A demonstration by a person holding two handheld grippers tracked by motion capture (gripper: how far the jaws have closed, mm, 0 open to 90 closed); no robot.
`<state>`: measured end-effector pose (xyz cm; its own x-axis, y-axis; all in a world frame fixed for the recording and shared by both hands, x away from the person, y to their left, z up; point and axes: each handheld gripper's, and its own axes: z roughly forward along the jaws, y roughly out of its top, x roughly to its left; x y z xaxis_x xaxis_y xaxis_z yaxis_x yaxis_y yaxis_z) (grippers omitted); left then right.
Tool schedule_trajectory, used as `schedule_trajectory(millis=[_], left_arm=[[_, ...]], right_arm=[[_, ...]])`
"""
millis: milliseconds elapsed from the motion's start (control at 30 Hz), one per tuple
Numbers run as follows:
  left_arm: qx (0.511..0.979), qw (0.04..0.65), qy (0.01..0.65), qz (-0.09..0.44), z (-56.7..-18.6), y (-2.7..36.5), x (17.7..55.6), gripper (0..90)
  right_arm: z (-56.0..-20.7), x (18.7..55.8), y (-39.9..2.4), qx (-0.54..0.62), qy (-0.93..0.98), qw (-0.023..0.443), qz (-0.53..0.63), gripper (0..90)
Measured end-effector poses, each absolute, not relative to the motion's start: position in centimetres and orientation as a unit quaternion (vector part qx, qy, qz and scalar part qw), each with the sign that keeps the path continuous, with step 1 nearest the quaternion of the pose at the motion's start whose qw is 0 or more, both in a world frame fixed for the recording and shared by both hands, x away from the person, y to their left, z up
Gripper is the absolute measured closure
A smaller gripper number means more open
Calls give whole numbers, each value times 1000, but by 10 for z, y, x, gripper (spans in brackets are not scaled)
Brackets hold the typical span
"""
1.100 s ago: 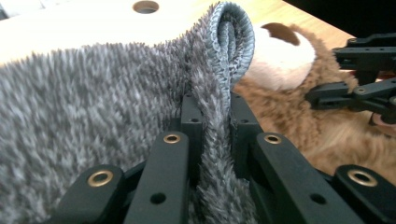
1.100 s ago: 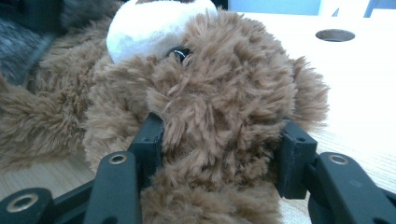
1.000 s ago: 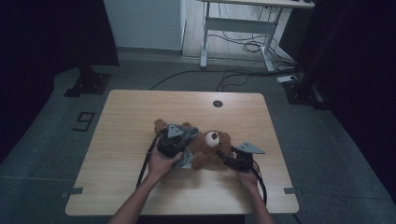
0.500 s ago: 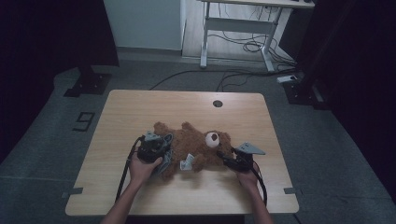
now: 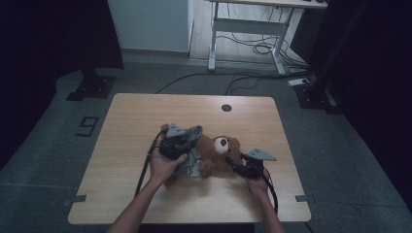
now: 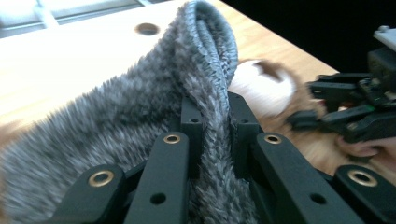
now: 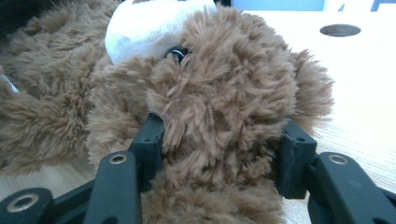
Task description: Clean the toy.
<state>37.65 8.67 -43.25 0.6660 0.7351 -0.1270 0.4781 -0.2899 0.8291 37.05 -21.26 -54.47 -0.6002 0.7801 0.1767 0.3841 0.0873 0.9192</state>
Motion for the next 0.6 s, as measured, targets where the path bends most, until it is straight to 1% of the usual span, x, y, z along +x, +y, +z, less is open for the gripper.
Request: schedule_trajectory(millis=[67, 167, 267, 367, 533, 567, 600], left_arm=[[802, 449, 371, 135, -434, 63, 383, 797], [820, 419, 364, 138, -442, 35, 395, 796], [830, 386, 377, 139, -456, 26, 407, 794], [821, 400, 386, 128, -460, 36, 410, 795], [805, 410, 401, 151, -452, 66, 404, 795], [798, 411, 412, 157, -450, 83, 402, 794], [798, 411, 412, 157, -450, 83, 402, 795]], right_arm=[[-545, 370, -213, 407, 714, 184, 539, 465], [-545, 370, -213, 406, 716, 184, 538, 465], [-545, 370, -213, 406, 716, 185, 537, 465], [-544, 369, -212, 404, 717, 188, 536, 465], [-544, 369, -212, 404, 718, 188, 535, 466], [-544, 368, -212, 405, 718, 187, 534, 466], [-544, 368, -212, 404, 719, 188, 534, 466]])
